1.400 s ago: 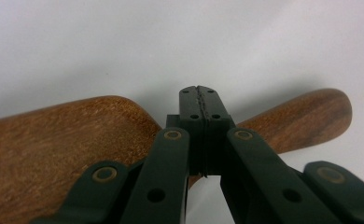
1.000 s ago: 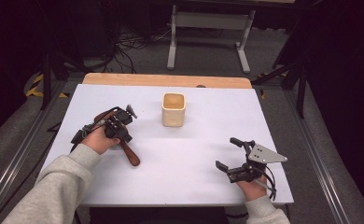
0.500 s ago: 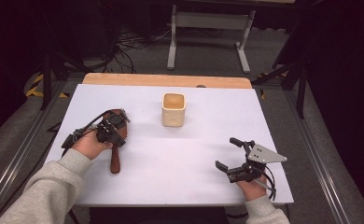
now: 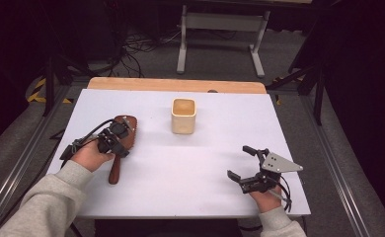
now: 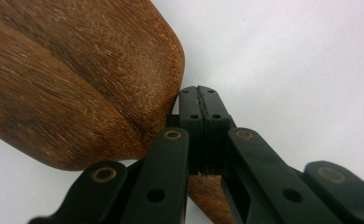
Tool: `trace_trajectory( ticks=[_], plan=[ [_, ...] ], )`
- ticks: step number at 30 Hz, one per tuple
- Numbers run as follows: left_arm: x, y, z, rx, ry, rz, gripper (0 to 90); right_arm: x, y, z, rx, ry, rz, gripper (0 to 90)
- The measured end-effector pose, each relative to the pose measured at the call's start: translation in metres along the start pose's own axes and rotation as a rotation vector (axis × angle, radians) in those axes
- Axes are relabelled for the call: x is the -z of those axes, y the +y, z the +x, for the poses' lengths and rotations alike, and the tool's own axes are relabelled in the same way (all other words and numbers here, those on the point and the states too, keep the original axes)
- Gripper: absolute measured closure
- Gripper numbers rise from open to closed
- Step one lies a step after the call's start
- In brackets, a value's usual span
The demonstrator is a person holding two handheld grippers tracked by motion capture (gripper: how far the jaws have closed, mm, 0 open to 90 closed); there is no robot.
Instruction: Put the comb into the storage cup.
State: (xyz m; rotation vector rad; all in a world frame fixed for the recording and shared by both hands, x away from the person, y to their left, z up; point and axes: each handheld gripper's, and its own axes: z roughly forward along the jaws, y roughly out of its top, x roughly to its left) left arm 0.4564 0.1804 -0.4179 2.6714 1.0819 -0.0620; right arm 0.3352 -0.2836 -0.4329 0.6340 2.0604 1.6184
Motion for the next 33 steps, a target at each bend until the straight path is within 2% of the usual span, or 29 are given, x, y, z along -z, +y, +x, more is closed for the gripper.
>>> trace_trajectory(
  ticks=[1,2,3,4,5,6,8,10,12,15,20,21,22,24,28,29,33],
  plan=[
    [0.001,0.0,0.0,-0.002,0.0,-0.002,87.8,0.0,0.0,0.0,0.0,0.0,0.0,0.7],
    [0.003,-0.001,-0.001,0.013,-0.01,-0.007,86.2,0.0,0.0,0.0,0.0,0.0,0.0,0.7],
    [0.005,-0.002,-0.001,0.002,-0.014,-0.024,82.6,0.0,0.0,0.0,0.0,0.0,0.0,0.7],
    [0.008,-0.003,-0.003,0.011,-0.032,-0.031,76.2,0.0,0.0,0.0,0.0,0.001,0.0,0.7],
    [0.01,-0.003,-0.003,0.001,-0.047,-0.057,67.6,0.0,0.0,0.0,0.001,0.0,0.002,0.7],
    [0.013,-0.004,-0.003,0.009,-0.052,-0.064,60.1,0.0,0.0,0.0,0.001,0.0,0.002,0.7],
    [0.02,-0.007,-0.004,0.013,-0.065,-0.112,48.0,0.0,0.0,0.0,0.001,0.001,0.002,0.7],
    [0.025,-0.01,-0.005,0.029,-0.064,-0.134,36.1,0.0,0.0,0.001,0.002,0.002,0.0,0.7],
    [0.028,-0.013,-0.007,0.039,-0.048,-0.146,20.1,0.0,0.0,0.001,0.002,0.001,0.0,0.7],
    [0.03,-0.019,-0.007,0.073,-0.04,-0.148,8.2,0.0,0.0,0.001,0.003,0.0,-0.001,0.7],
    [0.028,-0.027,-0.003,0.129,-0.013,-0.162,2.4,0.0,0.0,0.001,0.006,-0.002,-0.001,0.7],
    [0.027,-0.028,-0.003,0.149,-0.018,-0.165,2.4,0.0,0.001,0.001,0.006,-0.002,-0.002,0.7],
    [0.026,-0.031,0.0,0.148,-0.002,-0.175,2.4,0.0,0.001,0.001,0.004,-0.002,-0.004,0.7],
    [0.024,-0.033,0.002,0.184,-0.025,-0.179,2.4,0.0,0.001,0.002,0.005,-0.001,-0.006,0.7],
    [0.017,-0.037,0.004,0.241,-0.01,-0.163,5.1,0.0,0.001,0.002,0.006,0.0,-0.006,0.7],
    [0.016,-0.037,0.004,0.254,-0.025,-0.158,6.6,0.0,0.001,0.002,0.008,0.001,-0.007,0.7],
    [0.01,-0.036,0.004,0.256,-0.027,-0.138,12.0,0.001,0.001,0.002,0.01,0.001,-0.009,0.7]
  ],
)
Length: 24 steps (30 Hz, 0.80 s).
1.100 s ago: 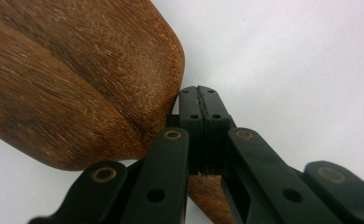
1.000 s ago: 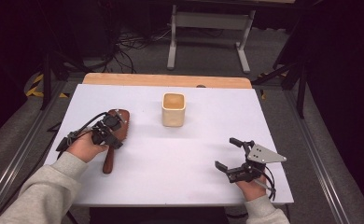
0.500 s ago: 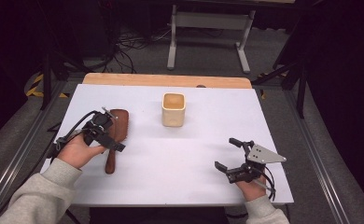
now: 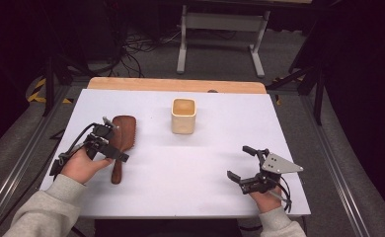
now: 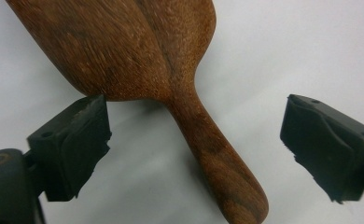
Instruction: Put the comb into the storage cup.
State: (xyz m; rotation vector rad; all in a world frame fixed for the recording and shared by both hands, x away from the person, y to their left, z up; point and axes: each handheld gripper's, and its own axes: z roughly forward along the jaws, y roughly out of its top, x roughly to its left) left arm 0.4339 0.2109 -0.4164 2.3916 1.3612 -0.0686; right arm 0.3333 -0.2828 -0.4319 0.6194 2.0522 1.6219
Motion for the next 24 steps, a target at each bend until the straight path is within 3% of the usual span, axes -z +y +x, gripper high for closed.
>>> trace_trajectory(
  ticks=[6,15,19,24],
  plan=[
    [0.002,0.0,0.003,0.035,0.013,0.005,25.4,0.0,0.0,0.0,0.001,0.0,0.001,0.7],
    [-0.003,-0.004,0.005,0.045,0.012,0.025,30.5,0.0,0.0,0.0,0.002,-0.008,0.006,0.7],
    [-0.008,-0.002,0.003,0.034,0.025,0.042,32.1,0.0,0.0,0.0,0.003,-0.011,0.006,0.7],
    [-0.016,0.002,-0.001,0.017,0.041,0.07,40.7,0.0,0.0,0.0,0.005,-0.011,0.006,0.7]
  ],
)
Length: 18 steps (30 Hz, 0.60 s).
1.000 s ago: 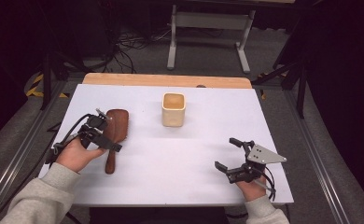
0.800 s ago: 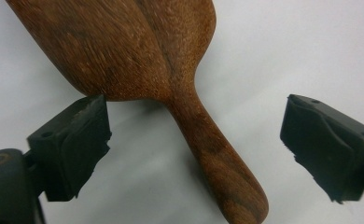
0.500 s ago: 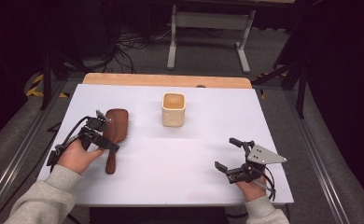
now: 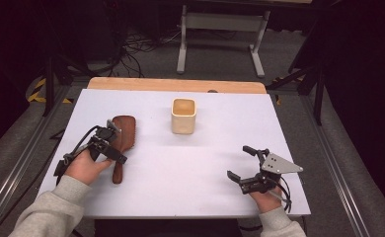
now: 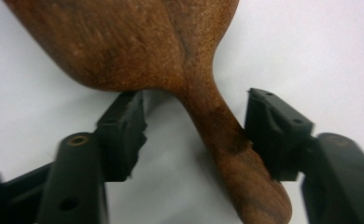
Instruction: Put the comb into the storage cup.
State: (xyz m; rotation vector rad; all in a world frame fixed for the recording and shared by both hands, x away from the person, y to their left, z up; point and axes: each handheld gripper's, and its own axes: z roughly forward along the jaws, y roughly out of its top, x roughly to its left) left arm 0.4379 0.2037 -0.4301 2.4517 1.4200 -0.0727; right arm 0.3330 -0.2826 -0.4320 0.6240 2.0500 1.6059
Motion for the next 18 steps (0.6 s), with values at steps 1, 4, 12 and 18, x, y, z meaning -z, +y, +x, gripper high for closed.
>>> trace_trajectory(
  ticks=[1,4,12,18],
  plan=[
    [-0.0005,0.0005,-0.0001,-0.002,0.008,0.002,43.6,0.0001,-0.0001,-0.0002,-0.002,-0.001,0.0,0.7],
    [-0.0034,0.0018,0.0009,0.002,0.03,0.013,50.3,0.0006,0.0,-0.0004,-0.001,-0.003,-0.001,0.8],
    [-0.0031,0.0028,0.0056,0.03,0.079,0.006,70.1,-0.0003,-0.0002,-0.0001,0.0,-0.004,0.002,0.8],
    [-0.0018,0.0017,0.0098,0.034,0.076,0.004,72.9,-0.0003,-0.0002,0.0001,0.0,-0.004,0.002,0.8]
  ],
)
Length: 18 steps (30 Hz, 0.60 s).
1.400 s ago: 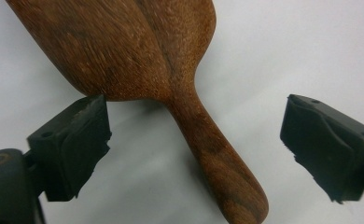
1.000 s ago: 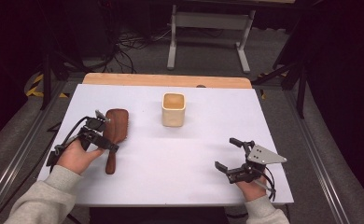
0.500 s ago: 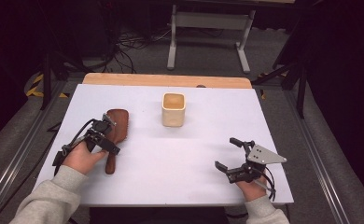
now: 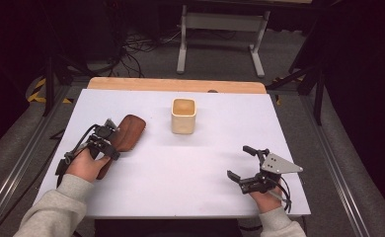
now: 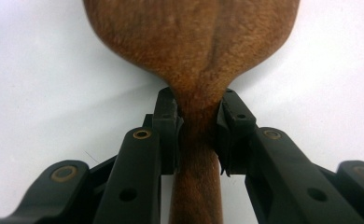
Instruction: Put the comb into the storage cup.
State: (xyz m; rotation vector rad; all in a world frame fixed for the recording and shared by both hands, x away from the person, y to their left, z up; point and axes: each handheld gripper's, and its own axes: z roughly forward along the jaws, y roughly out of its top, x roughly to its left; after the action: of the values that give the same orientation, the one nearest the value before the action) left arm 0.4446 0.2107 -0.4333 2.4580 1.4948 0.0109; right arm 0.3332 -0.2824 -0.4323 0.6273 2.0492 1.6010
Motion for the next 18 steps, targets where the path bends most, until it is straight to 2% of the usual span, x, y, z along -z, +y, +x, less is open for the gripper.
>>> trace_trajectory(
  ticks=[2,6,8,9,11,18],
  plan=[
    [0.0,0.0,0.0,-0.003,0.001,-0.009,73.1,0.0,0.0,0.0,0.001,0.0,0.0,0.8],
    [0.004,-0.002,0.006,-0.011,-0.037,-0.034,73.3,0.0,0.0,0.0,0.002,0.002,0.002,0.8],
    [0.005,-0.002,0.007,-0.013,-0.038,-0.035,73.4,0.0,0.0,0.0,0.004,0.001,0.002,0.8],
    [0.007,-0.003,0.007,-0.016,-0.041,-0.055,73.4,0.0,0.0,0.0,0.005,0.0,0.005,0.8],
    [0.008,-0.004,0.007,-0.023,-0.042,-0.056,73.4,0.0,0.0,0.0,0.005,0.0,0.005,0.8],
    [0.015,-0.008,0.008,-0.044,-0.046,-0.112,73.4,0.0,0.0,0.0,0.005,0.003,0.002,0.8]
  ],
)
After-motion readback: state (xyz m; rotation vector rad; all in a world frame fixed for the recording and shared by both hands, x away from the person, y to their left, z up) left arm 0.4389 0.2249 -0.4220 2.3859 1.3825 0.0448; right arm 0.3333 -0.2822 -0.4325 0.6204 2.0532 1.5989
